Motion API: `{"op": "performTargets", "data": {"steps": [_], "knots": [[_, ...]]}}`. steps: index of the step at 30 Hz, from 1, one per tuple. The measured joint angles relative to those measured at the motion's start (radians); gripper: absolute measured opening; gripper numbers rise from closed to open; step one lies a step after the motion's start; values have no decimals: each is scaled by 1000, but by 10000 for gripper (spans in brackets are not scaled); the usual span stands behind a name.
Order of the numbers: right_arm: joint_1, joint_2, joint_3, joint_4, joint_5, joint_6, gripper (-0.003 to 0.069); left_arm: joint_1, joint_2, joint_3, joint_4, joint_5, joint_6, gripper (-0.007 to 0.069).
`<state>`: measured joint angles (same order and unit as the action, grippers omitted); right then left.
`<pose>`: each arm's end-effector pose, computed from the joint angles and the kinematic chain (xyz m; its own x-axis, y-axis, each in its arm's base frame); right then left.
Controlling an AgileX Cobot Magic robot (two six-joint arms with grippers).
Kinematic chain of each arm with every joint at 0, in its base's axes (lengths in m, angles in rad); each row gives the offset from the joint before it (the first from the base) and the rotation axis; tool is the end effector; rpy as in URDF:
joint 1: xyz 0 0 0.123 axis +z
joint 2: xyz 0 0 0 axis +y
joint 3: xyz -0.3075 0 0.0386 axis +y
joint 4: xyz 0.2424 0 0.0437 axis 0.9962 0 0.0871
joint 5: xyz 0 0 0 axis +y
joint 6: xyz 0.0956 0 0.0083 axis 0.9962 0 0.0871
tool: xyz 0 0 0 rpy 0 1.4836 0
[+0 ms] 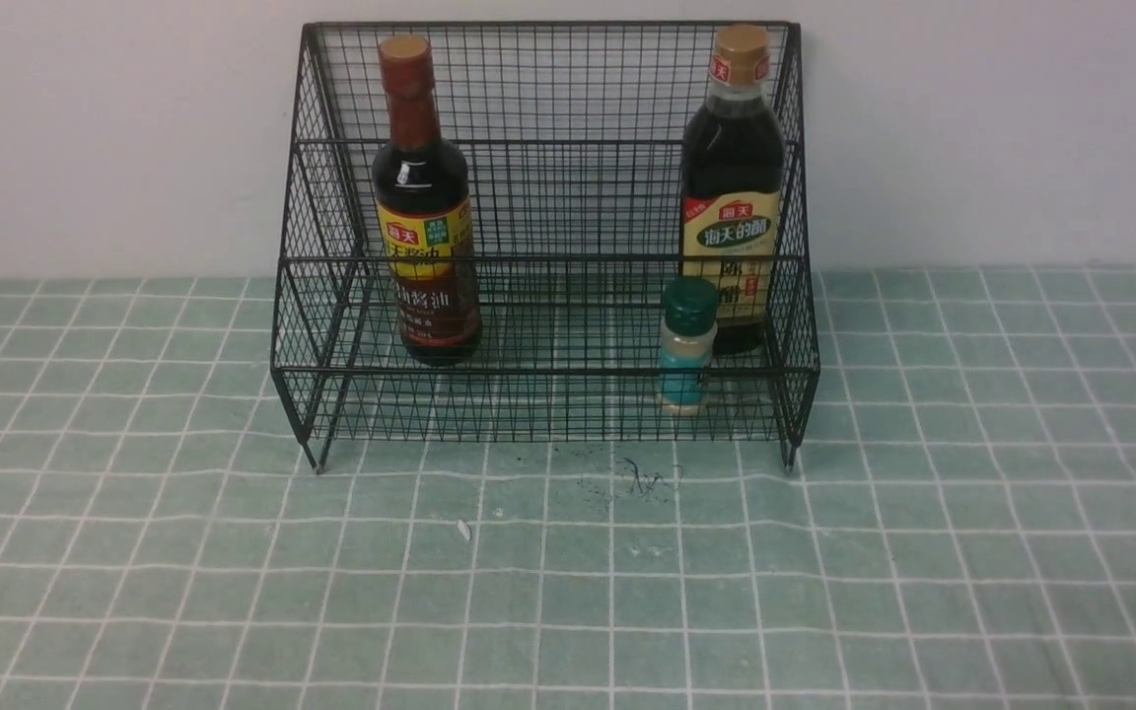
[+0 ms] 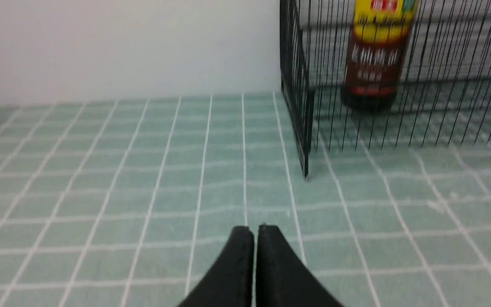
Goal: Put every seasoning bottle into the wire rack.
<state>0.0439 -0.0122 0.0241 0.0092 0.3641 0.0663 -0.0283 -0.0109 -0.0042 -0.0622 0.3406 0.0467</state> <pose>0.0269 0.0015 0.1713 -0.2872 0.0623 -0.9558 -0.0256 0.9970 0.0727 0.0270 -0.0028 0.1830 -0.2359 -0.0053 -0.9718 0.0457 0.9988 -0.0165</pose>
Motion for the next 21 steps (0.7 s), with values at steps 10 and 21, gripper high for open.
{"op": "performTargets", "data": {"steps": [10, 21], "knots": [[0, 0, 0, 0, 0, 0, -15, 0, 0, 30, 33, 43, 0, -6], [0, 0, 0, 0, 0, 0, -15, 0, 0, 30, 33, 43, 0, -6]]}}
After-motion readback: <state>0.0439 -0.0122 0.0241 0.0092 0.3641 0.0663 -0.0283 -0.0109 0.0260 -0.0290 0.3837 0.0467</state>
